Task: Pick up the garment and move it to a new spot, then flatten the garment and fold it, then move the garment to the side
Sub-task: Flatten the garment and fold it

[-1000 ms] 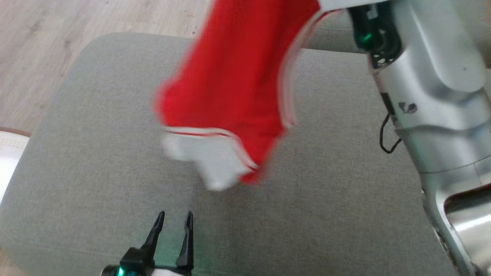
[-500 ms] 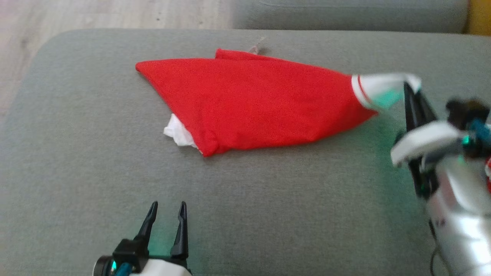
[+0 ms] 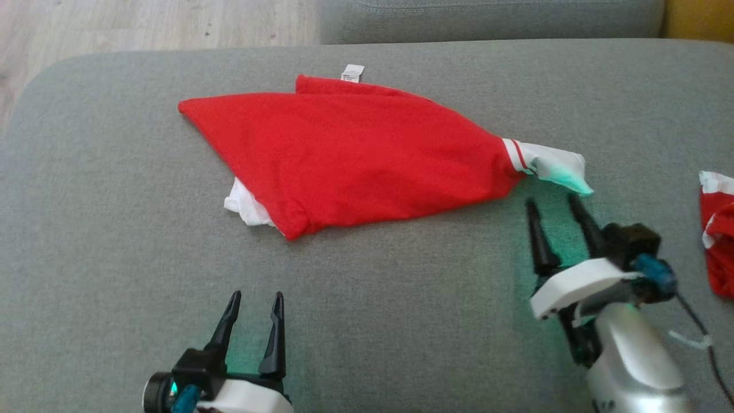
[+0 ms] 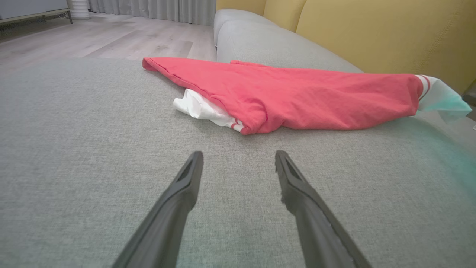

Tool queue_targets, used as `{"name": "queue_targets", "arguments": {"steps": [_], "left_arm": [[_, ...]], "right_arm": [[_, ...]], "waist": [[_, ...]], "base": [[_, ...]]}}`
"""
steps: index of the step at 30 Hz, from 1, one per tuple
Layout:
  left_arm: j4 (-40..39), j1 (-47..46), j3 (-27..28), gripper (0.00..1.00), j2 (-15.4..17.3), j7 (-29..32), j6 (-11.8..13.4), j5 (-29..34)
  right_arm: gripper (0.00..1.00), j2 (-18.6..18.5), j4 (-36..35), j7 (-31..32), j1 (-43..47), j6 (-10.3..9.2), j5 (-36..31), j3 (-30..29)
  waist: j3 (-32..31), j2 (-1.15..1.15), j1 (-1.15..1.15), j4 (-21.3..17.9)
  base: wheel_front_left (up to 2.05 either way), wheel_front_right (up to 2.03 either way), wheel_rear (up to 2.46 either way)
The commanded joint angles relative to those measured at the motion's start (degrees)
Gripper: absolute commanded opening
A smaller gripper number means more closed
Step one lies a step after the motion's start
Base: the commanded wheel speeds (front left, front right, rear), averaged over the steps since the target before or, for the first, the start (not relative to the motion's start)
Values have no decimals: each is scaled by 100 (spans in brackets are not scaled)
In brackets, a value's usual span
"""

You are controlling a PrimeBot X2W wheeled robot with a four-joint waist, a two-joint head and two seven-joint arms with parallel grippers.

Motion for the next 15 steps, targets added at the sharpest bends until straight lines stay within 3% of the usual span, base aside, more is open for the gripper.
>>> {"name": "queue_targets", "arguments": {"steps": [1, 15], "left_arm": [[-149, -173, 120, 100, 1, -29, 13, -14], [-257, -301, -142, 100, 0, -29, 65, -135]], "right_arm": [[100, 101, -248, -38, -49, 19, -18, 245], [100, 231, 109, -38, -495, 19, 660, 2069]], "waist": [[8, 0, 0, 36], [328, 0, 0, 896]], "base": [[0, 0, 0], [0, 0, 0]]}}
